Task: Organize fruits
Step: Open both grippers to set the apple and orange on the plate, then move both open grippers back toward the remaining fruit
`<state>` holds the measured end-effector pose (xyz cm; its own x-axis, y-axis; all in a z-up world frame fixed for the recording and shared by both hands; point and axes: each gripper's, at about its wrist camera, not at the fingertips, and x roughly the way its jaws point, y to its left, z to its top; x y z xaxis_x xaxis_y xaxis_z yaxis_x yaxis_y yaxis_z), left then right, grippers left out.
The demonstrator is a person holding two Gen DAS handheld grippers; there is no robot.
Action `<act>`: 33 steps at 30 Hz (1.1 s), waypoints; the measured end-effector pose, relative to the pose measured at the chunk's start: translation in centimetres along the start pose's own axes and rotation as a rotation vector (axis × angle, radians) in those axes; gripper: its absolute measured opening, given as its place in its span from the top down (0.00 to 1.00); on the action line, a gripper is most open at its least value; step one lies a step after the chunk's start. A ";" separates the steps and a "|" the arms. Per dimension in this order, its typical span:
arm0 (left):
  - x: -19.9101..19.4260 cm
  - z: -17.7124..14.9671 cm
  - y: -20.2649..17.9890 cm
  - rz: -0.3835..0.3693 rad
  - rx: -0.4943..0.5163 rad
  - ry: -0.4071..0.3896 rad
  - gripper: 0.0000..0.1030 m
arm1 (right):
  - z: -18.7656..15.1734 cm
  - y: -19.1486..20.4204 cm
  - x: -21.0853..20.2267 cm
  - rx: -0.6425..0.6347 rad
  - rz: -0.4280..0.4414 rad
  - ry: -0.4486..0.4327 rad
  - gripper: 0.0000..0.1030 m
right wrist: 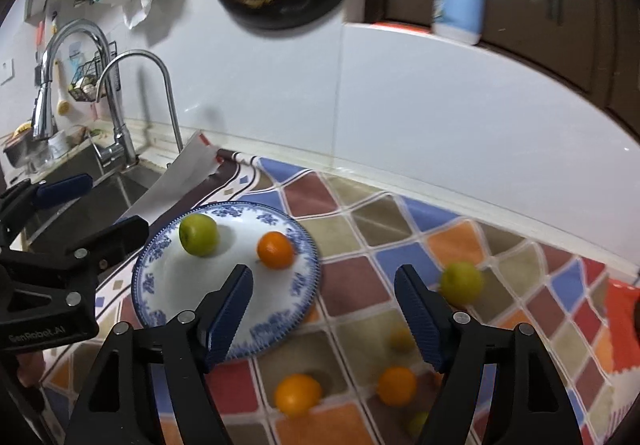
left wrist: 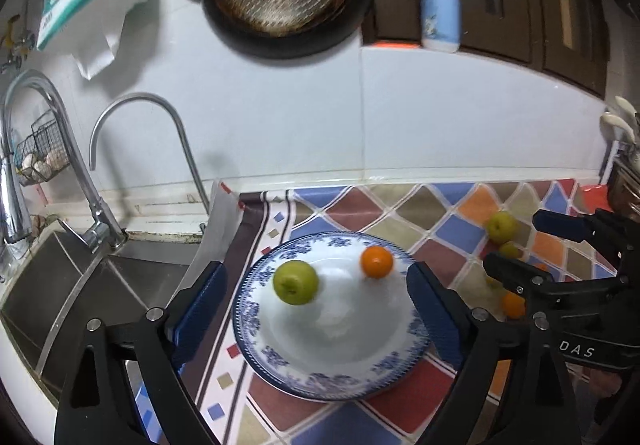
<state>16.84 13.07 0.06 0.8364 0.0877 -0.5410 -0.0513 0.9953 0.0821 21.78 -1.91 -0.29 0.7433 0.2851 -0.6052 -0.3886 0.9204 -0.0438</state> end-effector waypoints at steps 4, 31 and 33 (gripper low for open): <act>-2.0 -0.2 -1.8 -0.024 0.020 -0.029 0.08 | -1.0 -1.2 -2.7 0.028 -0.022 -0.033 0.28; -6.9 -4.1 -10.3 -0.028 0.071 -0.109 0.02 | -7.8 -7.3 -10.2 0.080 -0.128 -0.116 0.19; -6.4 -4.4 -10.9 -0.022 0.086 -0.104 0.02 | -8.1 -7.6 -10.0 0.072 -0.127 -0.108 0.19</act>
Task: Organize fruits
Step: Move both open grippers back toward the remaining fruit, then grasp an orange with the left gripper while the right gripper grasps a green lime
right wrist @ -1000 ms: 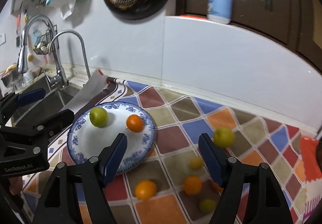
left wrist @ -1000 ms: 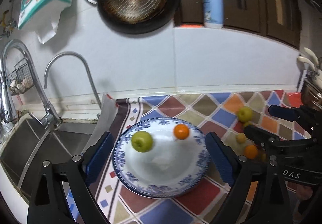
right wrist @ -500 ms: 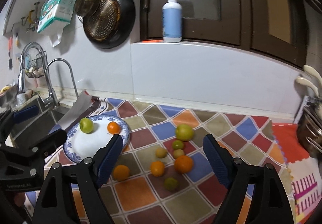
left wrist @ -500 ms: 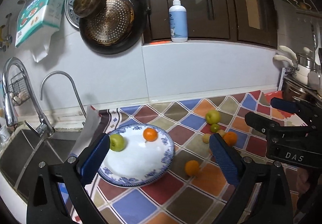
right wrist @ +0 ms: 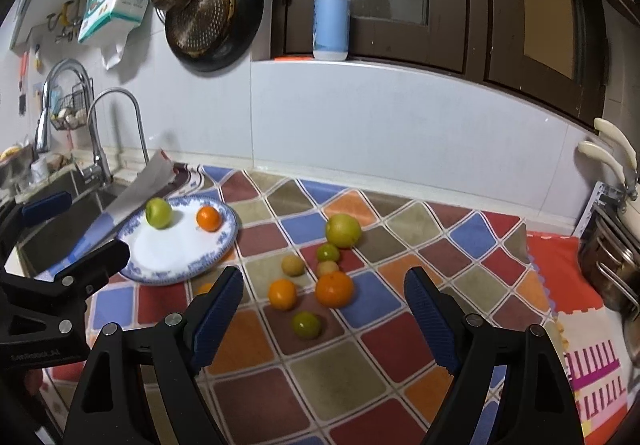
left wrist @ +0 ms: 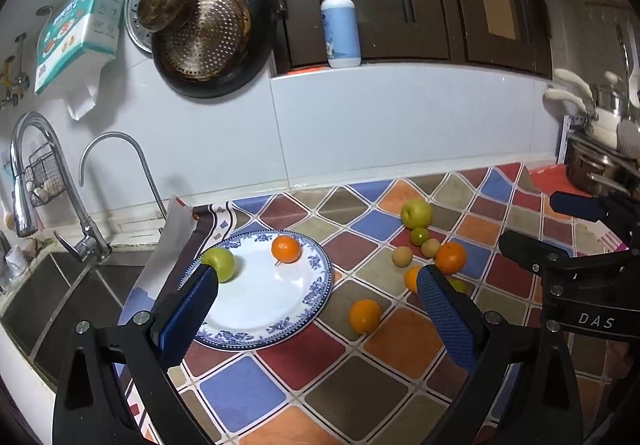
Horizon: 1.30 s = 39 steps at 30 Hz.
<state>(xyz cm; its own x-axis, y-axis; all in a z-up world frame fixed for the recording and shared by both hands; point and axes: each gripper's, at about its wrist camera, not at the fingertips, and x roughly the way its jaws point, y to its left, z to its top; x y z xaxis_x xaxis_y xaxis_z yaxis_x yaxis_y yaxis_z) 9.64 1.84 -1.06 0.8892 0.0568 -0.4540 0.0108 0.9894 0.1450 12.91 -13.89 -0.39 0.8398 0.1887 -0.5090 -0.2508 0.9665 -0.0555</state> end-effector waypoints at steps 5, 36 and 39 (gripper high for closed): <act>1.6 -1.1 -1.1 -0.009 0.035 0.030 0.02 | -1.2 -0.6 1.3 -0.015 0.020 0.033 0.19; 12.2 -4.3 -3.3 -0.200 0.112 0.314 0.50 | -4.5 -0.9 11.2 0.040 0.138 0.280 0.50; 12.6 -4.4 -3.1 -0.206 0.093 0.329 0.56 | -4.5 -0.9 11.7 0.049 0.149 0.294 0.54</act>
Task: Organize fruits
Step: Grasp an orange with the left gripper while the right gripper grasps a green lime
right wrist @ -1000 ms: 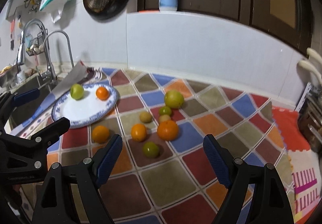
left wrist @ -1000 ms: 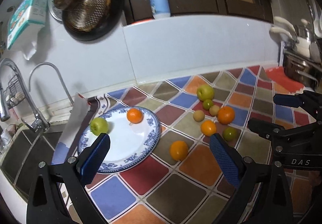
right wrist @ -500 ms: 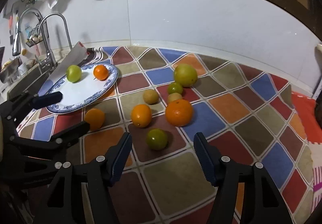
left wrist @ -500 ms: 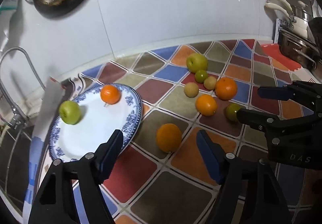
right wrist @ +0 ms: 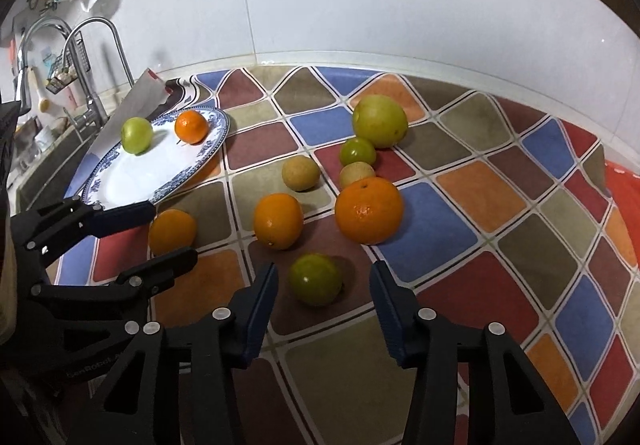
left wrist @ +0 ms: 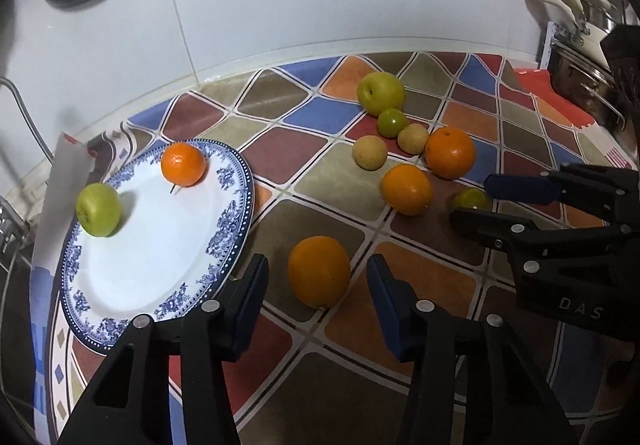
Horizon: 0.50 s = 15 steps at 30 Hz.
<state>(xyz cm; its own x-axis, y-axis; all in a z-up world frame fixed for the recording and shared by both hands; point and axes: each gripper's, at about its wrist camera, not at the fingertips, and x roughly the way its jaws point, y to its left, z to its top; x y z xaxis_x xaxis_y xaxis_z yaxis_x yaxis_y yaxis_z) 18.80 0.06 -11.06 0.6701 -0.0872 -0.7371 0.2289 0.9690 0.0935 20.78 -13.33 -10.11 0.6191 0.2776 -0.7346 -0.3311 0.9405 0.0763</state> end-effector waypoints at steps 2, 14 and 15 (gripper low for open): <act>0.4 0.1 0.3 -0.015 -0.014 0.014 0.61 | 0.0 0.0 0.3 0.003 0.010 0.010 0.58; -0.3 0.1 0.5 -0.003 -0.028 -0.005 0.69 | 0.0 0.7 -0.1 -0.005 0.030 0.011 0.71; -0.4 0.0 0.5 -0.005 -0.031 -0.006 0.69 | 0.0 0.7 -0.2 -0.006 0.032 0.008 0.71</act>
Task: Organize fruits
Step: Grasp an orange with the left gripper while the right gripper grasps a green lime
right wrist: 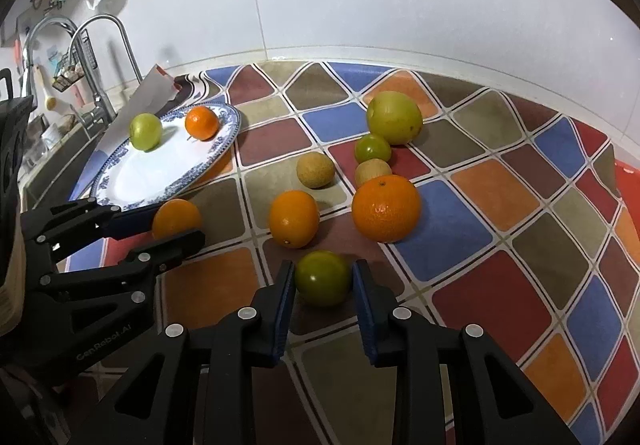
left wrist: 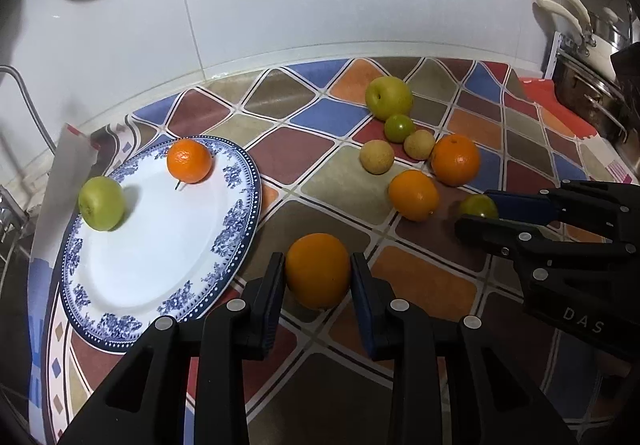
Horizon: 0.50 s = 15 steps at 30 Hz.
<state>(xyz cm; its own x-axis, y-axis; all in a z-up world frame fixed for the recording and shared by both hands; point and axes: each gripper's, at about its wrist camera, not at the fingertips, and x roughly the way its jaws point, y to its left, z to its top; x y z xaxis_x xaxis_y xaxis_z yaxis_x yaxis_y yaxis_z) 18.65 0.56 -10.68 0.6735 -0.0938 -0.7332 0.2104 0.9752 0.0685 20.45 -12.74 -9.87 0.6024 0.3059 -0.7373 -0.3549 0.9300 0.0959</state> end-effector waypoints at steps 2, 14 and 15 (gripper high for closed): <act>-0.4 0.0 0.0 -0.002 -0.004 -0.006 0.69 | 0.1 0.1 -0.4 -0.004 -0.001 -0.008 0.71; -4.4 0.3 0.7 0.023 -0.027 -0.091 0.69 | 1.0 1.5 -3.1 -0.031 0.017 -0.074 0.71; -4.8 0.4 0.8 0.027 -0.030 -0.100 0.69 | 1.2 1.8 -3.4 -0.038 0.021 -0.085 0.71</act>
<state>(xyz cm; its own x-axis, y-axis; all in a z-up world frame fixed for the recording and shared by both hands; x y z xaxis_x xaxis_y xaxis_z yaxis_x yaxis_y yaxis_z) 15.82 1.71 -6.84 0.7466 -0.0852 -0.6598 0.1710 0.9830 0.0665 18.59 -11.89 -6.41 0.6524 0.3425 -0.6761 -0.3935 0.9155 0.0841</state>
